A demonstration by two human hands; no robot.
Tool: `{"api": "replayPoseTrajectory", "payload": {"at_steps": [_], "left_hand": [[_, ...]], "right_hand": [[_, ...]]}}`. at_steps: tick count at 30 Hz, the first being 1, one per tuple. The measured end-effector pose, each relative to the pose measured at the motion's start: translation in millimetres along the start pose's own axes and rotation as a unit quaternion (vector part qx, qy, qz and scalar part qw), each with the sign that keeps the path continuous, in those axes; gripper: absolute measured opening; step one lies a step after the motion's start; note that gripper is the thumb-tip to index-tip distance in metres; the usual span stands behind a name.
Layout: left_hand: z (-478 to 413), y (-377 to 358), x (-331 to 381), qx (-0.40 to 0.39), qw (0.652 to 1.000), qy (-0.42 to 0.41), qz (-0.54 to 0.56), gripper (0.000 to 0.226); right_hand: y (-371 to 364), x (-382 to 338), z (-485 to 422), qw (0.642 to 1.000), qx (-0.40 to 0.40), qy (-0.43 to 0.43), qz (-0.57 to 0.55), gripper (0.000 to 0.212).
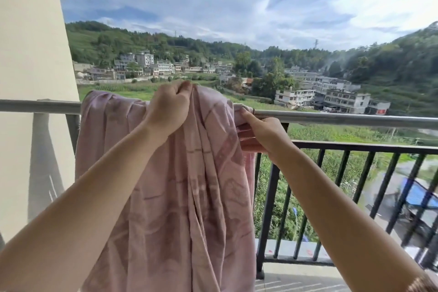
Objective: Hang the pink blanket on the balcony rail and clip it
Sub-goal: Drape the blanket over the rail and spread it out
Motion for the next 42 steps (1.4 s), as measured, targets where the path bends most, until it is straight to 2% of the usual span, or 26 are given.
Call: {"api": "replayPoseTrajectory", "payload": {"at_steps": [3, 6, 9, 11, 14, 16, 18, 20, 22, 24, 26, 28, 31, 33, 35, 38, 40, 42], "left_hand": [[-6, 5, -6, 0.001, 0.997, 0.053, 0.057, 0.042], [-4, 9, -11, 0.017, 0.993, 0.082, 0.079, 0.044], [-8, 18, -16, 0.039, 0.984, 0.125, 0.122, 0.033], [-9, 18, -15, 0.046, 0.989, 0.103, 0.092, 0.028], [-12, 17, -12, 0.092, 0.990, 0.099, 0.031, 0.045], [-18, 22, -13, 0.134, 0.981, 0.140, 0.007, 0.046], [-21, 22, -15, 0.120, 0.982, 0.147, 0.001, 0.042], [-18, 17, -15, 0.091, 0.988, 0.124, 0.016, 0.036], [-10, 7, -13, 0.107, 0.987, 0.111, 0.037, 0.035], [-5, 2, -13, 0.173, 0.974, 0.139, 0.040, 0.039], [-9, 7, -19, 0.243, 0.944, 0.218, 0.056, 0.044], [-14, 20, -25, 0.274, 0.919, 0.276, 0.063, 0.045], [-16, 40, -31, 0.302, 0.905, 0.299, 0.014, 0.044], [-12, 46, -30, 0.306, 0.914, 0.262, -0.054, 0.044], [-3, 45, -29, 0.300, 0.919, 0.216, -0.135, 0.040], [15, 31, -15, 0.308, 0.915, 0.131, -0.223, 0.026], [32, 10, 2, 0.300, 0.910, -0.005, -0.286, 0.023], [56, -24, 17, 0.203, 0.908, -0.153, -0.332, 0.028]], "right_hand": [[-9, -5, 5, 0.997, -0.018, 0.014, -0.078, 0.026], [-5, -16, 7, 0.993, -0.022, 0.074, -0.088, 0.023], [11, -33, 1, 0.990, 0.032, 0.066, -0.118, 0.028], [20, -42, -4, 0.981, 0.067, 0.037, -0.177, 0.026], [33, -55, -12, 0.968, 0.091, 0.057, -0.228, 0.029], [50, -65, -19, 0.965, 0.128, 0.071, -0.219, 0.030], [70, -74, -26, 0.972, 0.141, 0.102, -0.157, 0.032], [77, -78, -25, 0.988, 0.069, 0.133, -0.032, 0.037], [78, -67, -20, 0.987, -0.031, 0.142, 0.073, 0.043], [86, -56, -18, 0.982, -0.018, 0.141, 0.122, 0.039], [100, -51, -25, 0.988, 0.044, 0.116, 0.090, 0.030], [110, -52, -34, 0.993, 0.063, 0.097, 0.035, 0.027], [105, -62, -44, 0.993, 0.072, 0.097, 0.002, 0.030], [97, -63, -45, 0.996, 0.017, 0.081, -0.021, 0.029], [94, -57, -41, 0.996, -0.046, 0.074, 0.035, 0.025], [98, -40, -32, 0.985, -0.059, 0.120, 0.111, 0.020], [93, -27, -25, 0.980, -0.053, 0.135, 0.139, 0.027], [75, -11, -15, 0.973, -0.099, 0.096, 0.185, 0.036]]}}
Point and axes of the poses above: each hand's wrist, its own z-axis away from the middle knuckle, its own y-axis out of the back of the hand, x = y × z, the point moved 2 cm from there along -z, towards the middle knuckle
